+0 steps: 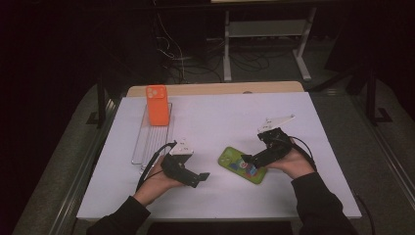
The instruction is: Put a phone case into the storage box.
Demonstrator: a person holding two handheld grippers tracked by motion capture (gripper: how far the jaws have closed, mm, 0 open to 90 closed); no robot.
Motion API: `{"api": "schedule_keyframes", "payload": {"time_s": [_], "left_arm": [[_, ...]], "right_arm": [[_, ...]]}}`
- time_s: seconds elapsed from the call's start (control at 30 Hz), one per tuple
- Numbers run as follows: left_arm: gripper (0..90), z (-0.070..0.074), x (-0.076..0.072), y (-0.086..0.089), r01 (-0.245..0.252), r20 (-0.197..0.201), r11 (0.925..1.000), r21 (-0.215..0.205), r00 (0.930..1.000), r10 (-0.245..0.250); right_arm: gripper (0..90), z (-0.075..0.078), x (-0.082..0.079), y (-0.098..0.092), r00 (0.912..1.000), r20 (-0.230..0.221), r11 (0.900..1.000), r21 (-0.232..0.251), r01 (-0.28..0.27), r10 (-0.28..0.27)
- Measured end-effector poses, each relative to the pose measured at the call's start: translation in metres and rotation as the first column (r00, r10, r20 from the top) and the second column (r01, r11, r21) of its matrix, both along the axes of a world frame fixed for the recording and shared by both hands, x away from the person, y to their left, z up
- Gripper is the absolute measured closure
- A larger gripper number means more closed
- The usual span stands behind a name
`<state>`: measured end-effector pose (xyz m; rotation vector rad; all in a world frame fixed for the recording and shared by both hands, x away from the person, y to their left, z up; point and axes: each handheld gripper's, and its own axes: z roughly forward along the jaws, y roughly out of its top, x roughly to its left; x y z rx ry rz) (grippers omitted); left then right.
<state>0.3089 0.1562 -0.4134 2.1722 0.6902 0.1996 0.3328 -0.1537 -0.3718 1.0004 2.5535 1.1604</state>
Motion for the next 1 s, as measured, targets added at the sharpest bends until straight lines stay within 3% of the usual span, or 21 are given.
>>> {"api": "schedule_keyframes", "payload": {"time_s": [0.23, 0.3, 0.63, 0.73, 1.0], "left_arm": [[0.5, 0.000, 0.000, 0.000, -0.001, -0.002, 1.0000, 0.001, 1.0000, 0.001], [0.5, 0.000, 0.001, 0.001, 0.010, 0.004, 0.9998, 0.017, 0.9999, -0.011], [0.5, 0.000, 0.000, 0.001, 0.001, -0.007, 0.9999, 0.012, 1.0000, -0.001], [0.5, 0.000, -0.001, -0.001, -0.006, -0.010, 1.0000, -0.003, 0.9999, 0.006], [0.5, 0.000, -0.001, 0.000, -0.001, -0.006, 0.9999, 0.010, 1.0000, 0.001]], "right_arm": [[0.0, -0.013, 0.002, 0.009, 0.9997, -0.022, 0.995, -0.102, -0.012, 0.010], [0.0, -0.017, 0.002, 0.011, 0.9993, -0.035, 0.993, -0.116, -0.016, 0.012], [1.6, -0.034, 0.003, 0.015, 0.9960, -0.076, 0.983, -0.174, -0.059, 0.046], [1.8, -0.039, 0.003, 0.017, 0.9940, -0.094, 0.977, -0.197, -0.075, 0.057], [4.5, -0.051, 0.002, 0.022, 0.9900, -0.115, 0.961, -0.255, -0.108, 0.081]]}}
